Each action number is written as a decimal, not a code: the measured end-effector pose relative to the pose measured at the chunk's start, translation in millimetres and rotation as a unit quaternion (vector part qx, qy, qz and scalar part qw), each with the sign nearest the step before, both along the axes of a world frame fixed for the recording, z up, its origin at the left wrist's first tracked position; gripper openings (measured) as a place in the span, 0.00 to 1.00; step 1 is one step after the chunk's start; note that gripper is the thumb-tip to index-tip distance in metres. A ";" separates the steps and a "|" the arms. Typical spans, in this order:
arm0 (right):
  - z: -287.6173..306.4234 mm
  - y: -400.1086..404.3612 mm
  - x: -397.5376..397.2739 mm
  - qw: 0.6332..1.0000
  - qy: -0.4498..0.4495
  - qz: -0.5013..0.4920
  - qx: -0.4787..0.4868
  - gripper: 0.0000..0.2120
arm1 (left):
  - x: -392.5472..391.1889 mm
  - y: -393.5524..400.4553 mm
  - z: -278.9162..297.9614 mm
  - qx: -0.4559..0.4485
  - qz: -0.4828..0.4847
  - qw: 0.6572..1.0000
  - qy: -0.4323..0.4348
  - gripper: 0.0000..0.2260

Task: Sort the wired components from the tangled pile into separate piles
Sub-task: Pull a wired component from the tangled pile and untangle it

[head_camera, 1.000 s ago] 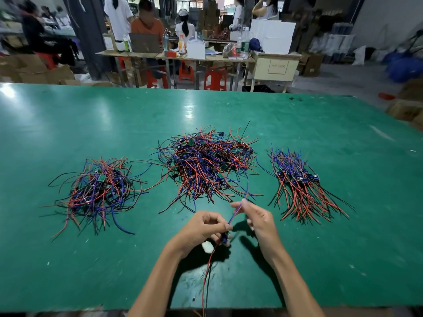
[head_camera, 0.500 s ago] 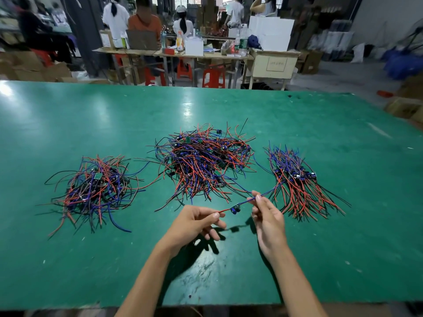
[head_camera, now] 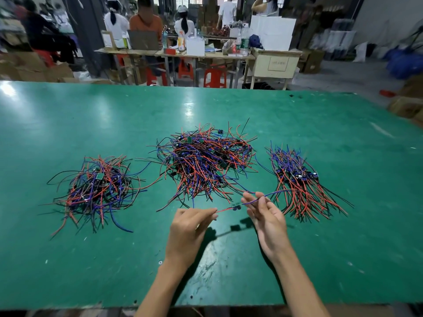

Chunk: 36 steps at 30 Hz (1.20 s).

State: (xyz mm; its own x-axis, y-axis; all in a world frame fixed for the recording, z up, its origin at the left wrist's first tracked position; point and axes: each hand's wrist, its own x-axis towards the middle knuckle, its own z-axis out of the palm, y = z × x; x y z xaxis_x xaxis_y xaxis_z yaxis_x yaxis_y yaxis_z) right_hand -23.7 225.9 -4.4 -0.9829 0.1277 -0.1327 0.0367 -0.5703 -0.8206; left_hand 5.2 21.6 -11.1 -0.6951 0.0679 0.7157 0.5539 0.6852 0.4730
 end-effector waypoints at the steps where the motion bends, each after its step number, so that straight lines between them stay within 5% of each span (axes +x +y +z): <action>1: 1.7 -1.0 -0.2 1.000 -0.007 0.000 0.015 0.07 | -0.5 -0.9 1.8 0.021 0.018 0.999 -0.029 0.06; 5: 28.2 4.7 -22.8 0.988 -0.018 -0.068 0.136 0.08 | -3.1 -5.1 5.1 0.149 0.049 0.969 -0.189 0.01; 8: 61.8 28.8 -67.6 0.940 0.004 -0.200 0.275 0.11 | -8.0 -9.9 2.8 0.296 0.007 0.913 -0.281 0.05; 12: 96.2 75.2 -125.0 0.787 -0.041 -0.257 0.560 0.16 | -13.3 -16.3 0.2 0.399 0.011 0.868 -0.295 0.04; 16: 88.7 107.4 -150.8 0.641 -0.160 -0.139 0.738 0.16 | -16.5 -16.0 -3.8 0.398 0.008 0.866 -0.302 0.07; 18: 81.5 102.8 -152.0 0.576 -0.149 -0.097 0.798 0.15 | -17.0 -16.0 -4.2 0.395 0.011 0.868 -0.299 0.08; 19: 76.4 95.3 -153.3 0.570 -0.112 -0.080 0.810 0.15 | -17.6 -16.0 -3.8 0.397 0.014 0.868 -0.298 0.08; 21: 64.2 70.9 -153.8 0.618 -0.035 -0.009 0.785 0.17 | -19.0 -15.8 -3.0 0.399 0.021 0.866 -0.299 0.09; 24: 40.8 31.0 -150.3 0.660 -0.025 0.068 0.748 0.16 | -20.2 -15.4 -1.7 0.398 0.025 0.866 -0.302 0.09; 29: 9.5 2.5 -133.4 0.706 -0.012 -0.101 0.701 0.11 | -16.6 -16.4 0.0 0.389 0.024 0.869 -0.305 0.09; 36: 18.6 -14.2 -85.6 0.741 0.139 -0.259 0.604 0.06 | -18.7 -14.4 1.9 0.390 0.029 0.867 -0.309 0.07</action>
State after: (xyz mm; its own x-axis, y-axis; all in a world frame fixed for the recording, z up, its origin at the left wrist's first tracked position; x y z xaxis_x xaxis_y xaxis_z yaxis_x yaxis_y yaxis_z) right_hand -109.3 211.8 14.2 -0.7280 0.3584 0.5845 -0.1958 0.7084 -0.6781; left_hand -13.5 7.2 -9.3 -0.9481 -0.3173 0.0184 0.0055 0.0418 0.9991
